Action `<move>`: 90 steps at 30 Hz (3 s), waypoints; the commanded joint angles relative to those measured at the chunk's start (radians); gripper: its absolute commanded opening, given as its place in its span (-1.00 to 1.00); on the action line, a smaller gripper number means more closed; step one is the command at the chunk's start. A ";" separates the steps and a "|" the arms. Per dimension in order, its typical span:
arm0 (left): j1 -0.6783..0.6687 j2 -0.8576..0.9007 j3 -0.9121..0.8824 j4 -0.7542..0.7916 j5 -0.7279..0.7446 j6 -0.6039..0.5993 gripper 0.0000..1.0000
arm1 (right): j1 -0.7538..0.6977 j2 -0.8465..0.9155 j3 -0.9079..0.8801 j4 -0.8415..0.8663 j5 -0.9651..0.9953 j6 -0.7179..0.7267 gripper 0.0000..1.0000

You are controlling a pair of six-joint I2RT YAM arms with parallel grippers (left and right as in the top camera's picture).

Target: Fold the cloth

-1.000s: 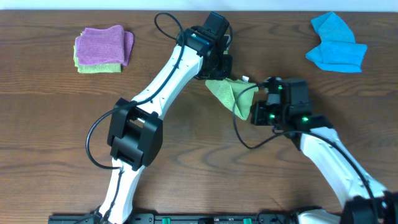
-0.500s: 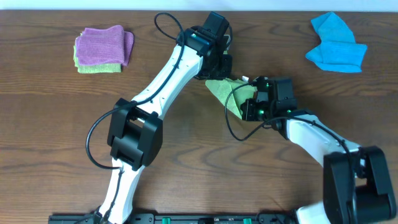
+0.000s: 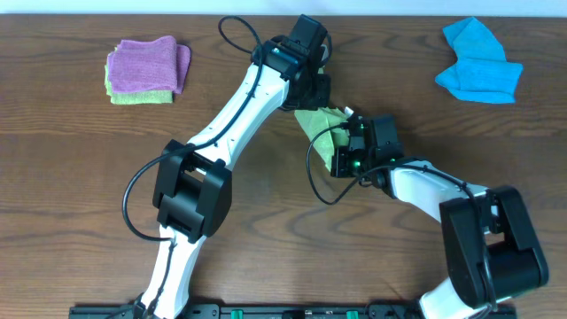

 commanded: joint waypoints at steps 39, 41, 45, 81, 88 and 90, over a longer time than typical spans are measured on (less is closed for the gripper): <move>-0.028 -0.053 0.206 -0.132 -0.189 0.011 0.90 | 0.013 0.008 0.187 0.019 0.070 0.037 -0.97; -0.028 -0.053 0.206 -0.131 -0.202 0.008 0.90 | 0.013 0.008 0.187 0.016 0.069 0.037 -0.97; -0.026 -0.053 0.206 -0.137 -0.225 -0.016 0.90 | 0.013 0.008 0.187 0.008 0.069 0.043 -0.97; 0.014 -0.053 -0.069 -0.208 -0.129 -0.091 -0.87 | -0.078 0.008 0.194 -0.086 0.107 -0.028 -0.97; -0.023 -0.053 -0.108 -0.213 -0.126 -0.121 -0.88 | -0.081 0.008 0.214 -0.078 0.107 -0.028 -0.97; -0.039 -0.053 -0.122 -0.212 -0.123 -0.124 -0.87 | -0.083 0.008 0.215 -0.077 0.108 -0.028 -0.97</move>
